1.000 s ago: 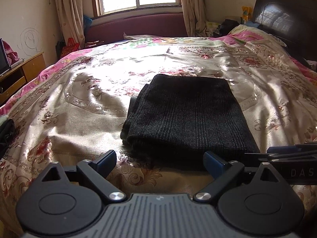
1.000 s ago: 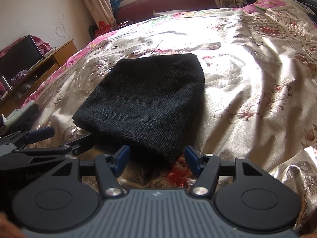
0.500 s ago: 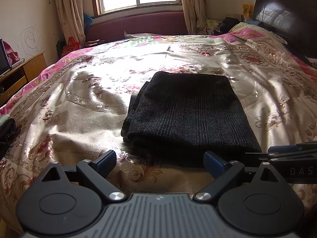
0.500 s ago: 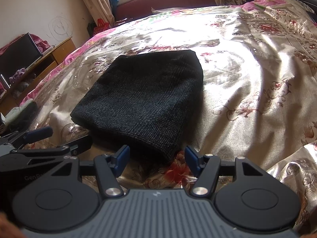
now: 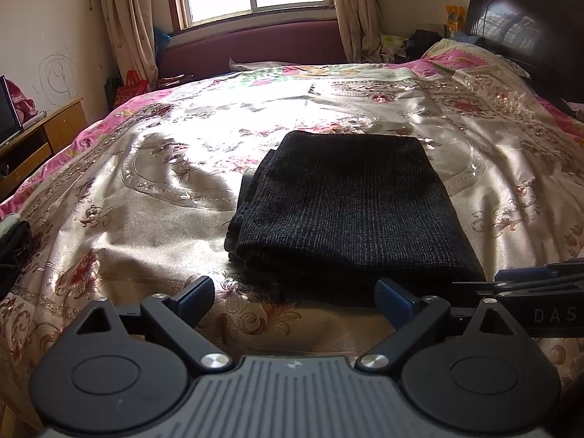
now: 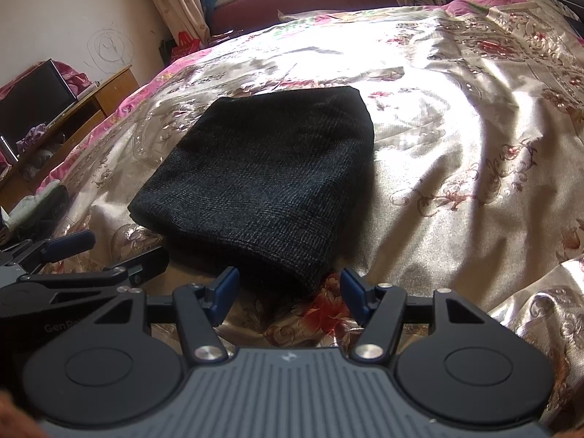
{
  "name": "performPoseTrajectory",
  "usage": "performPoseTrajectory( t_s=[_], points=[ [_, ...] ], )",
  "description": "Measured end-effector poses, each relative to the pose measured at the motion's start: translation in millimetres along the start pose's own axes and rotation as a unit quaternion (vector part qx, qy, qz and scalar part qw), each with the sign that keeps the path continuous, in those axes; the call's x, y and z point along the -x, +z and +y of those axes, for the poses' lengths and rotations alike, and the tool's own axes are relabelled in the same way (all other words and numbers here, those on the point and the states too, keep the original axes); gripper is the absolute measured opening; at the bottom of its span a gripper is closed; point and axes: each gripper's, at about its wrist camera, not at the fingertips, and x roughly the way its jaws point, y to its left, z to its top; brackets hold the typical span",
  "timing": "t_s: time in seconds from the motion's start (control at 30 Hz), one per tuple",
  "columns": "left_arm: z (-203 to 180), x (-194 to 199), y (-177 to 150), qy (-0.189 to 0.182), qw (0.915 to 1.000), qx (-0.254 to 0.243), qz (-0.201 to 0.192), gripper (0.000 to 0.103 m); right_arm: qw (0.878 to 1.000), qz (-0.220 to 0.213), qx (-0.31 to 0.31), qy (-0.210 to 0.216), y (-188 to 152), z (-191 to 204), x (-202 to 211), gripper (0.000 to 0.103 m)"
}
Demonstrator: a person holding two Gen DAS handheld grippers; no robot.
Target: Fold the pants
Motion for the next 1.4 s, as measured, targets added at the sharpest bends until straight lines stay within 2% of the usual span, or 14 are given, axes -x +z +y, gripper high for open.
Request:
performPoseTrajectory(
  t_s=[1.4],
  points=[
    [-1.6,3.7,-1.1,0.006,0.9999,-0.012,-0.005,0.103,1.000,0.006,-0.001,-0.001,-4.3,-0.1,1.2,0.063]
  ],
)
